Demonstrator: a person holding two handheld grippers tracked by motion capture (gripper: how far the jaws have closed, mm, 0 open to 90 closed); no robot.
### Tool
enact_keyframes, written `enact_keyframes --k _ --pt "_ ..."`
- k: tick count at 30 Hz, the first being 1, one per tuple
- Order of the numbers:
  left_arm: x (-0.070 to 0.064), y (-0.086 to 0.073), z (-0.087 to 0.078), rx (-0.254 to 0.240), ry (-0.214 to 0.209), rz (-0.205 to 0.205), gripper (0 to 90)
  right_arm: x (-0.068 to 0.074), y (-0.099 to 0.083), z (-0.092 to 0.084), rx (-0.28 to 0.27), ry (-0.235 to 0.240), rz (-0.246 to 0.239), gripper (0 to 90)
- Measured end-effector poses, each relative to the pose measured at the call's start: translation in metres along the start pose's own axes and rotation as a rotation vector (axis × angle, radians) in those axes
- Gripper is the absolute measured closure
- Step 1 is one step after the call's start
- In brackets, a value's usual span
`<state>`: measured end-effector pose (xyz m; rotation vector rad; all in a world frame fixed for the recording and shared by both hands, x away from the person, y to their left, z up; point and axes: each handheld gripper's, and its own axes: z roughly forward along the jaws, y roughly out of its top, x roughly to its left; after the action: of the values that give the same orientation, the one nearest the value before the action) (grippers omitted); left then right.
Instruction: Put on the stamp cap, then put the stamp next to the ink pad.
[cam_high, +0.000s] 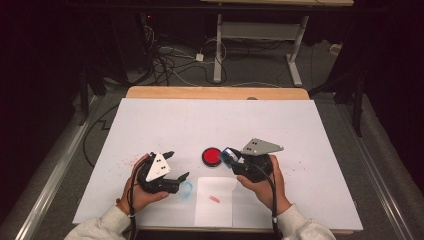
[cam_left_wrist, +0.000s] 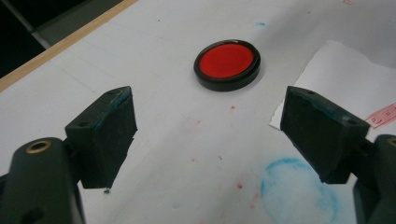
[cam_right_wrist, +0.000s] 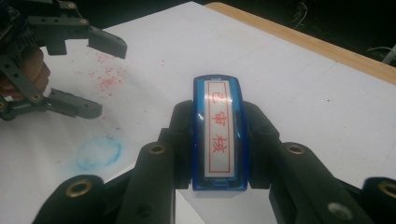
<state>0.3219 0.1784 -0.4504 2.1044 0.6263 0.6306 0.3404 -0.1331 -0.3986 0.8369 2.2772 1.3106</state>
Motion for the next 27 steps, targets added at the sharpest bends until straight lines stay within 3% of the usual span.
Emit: enact_keyframes --k 11,27 --pt "0.011 -0.019 -0.019 0.013 0.025 -0.008 17.6 -0.004 0.001 -0.001 0.009 -0.025 -0.016 69.2" --pt "0.011 -0.038 -0.038 0.067 0.047 -0.025 17.6 -0.021 0.003 0.006 0.051 -0.073 0.001 69.1"
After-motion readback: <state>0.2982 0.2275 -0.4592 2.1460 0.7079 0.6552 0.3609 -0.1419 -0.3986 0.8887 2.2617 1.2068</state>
